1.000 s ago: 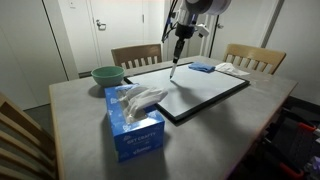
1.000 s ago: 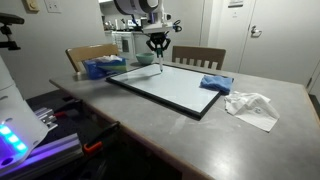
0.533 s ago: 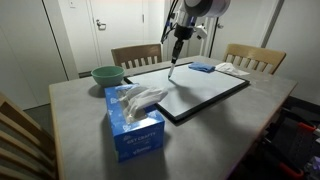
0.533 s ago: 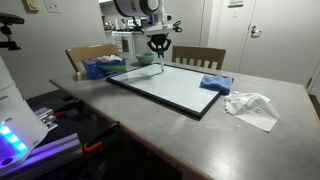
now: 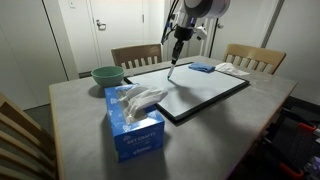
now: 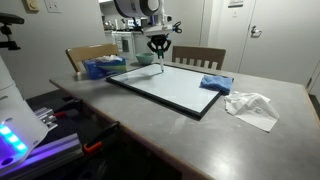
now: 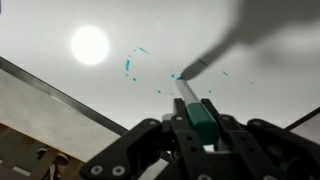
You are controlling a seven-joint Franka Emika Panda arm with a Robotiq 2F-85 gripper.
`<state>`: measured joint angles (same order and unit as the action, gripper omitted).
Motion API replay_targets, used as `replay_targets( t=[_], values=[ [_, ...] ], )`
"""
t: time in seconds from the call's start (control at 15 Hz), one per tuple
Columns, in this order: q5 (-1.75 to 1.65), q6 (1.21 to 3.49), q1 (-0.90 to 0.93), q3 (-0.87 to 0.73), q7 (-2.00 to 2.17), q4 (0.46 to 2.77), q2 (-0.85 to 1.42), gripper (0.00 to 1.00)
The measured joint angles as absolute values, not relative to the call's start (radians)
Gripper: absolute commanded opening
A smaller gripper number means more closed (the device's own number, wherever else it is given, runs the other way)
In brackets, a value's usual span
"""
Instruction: Use the marker to write number ten on the white board
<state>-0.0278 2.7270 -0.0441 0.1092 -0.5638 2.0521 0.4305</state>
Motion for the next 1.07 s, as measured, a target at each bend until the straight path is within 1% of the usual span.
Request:
replay_targets(
  t=[0.27, 1.07],
  values=[
    [-0.038, 2.682, -0.044, 0.109, -0.545, 2.041, 0.430, 0.05],
    [-0.047, 2.347, -0.042, 0.109, -0.531, 1.947, 0.428, 0.05]
  ],
)
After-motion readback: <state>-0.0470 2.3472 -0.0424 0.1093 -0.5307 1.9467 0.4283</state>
